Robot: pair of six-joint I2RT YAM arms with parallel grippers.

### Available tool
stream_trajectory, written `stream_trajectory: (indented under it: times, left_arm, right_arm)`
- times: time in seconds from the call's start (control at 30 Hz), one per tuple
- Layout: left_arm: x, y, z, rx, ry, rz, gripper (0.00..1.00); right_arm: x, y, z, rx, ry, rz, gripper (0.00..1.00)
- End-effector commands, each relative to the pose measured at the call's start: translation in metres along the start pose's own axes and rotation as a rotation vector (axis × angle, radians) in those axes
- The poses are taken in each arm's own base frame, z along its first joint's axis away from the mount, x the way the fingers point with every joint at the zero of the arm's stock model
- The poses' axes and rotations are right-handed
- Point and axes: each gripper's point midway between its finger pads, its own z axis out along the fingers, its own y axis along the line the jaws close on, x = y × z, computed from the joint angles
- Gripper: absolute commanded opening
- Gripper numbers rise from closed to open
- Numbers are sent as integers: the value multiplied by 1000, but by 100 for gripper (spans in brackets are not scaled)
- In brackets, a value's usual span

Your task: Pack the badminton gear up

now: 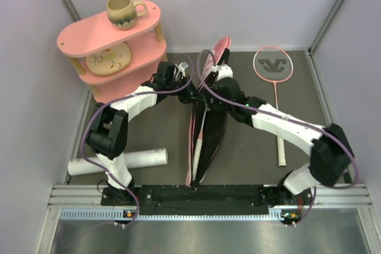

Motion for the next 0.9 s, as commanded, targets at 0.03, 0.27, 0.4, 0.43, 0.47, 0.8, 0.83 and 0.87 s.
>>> stream_trajectory:
  times: [0.03, 0.27, 0.4, 0.43, 0.47, 0.8, 0.83, 0.87]
  left_arm:
    - [-4, -22, -5, 11, -7, 68, 0]
    - [-4, -22, -6, 3, -1, 70, 0]
    - [-3, -21, -6, 0, 6, 62, 0]
    - [-3, -21, -5, 3, 7, 63, 0]
    - [-2, -20, -5, 3, 11, 61, 0]
    - [0, -16, -2, 2, 28, 44, 0]
    - [0, -16, -1, 3, 31, 40, 0]
    - [0, -17, -1, 4, 33, 40, 0]
  right_arm:
    - [-55, 42, -81, -363, -158, -13, 80]
    - [-49, -91, -68, -30, -118, 191, 90]
    - [-24, -160, -51, 110, -26, 328, 92]
    - [-19, -174, -47, 138, -6, 352, 92]
    - [-10, -203, -45, 199, 22, 399, 92]
    - [87, -293, 23, 292, 385, 456, 62]
    - [90, -296, 26, 306, 401, 445, 60]
    - [91, -302, 30, 317, 411, 426, 55]
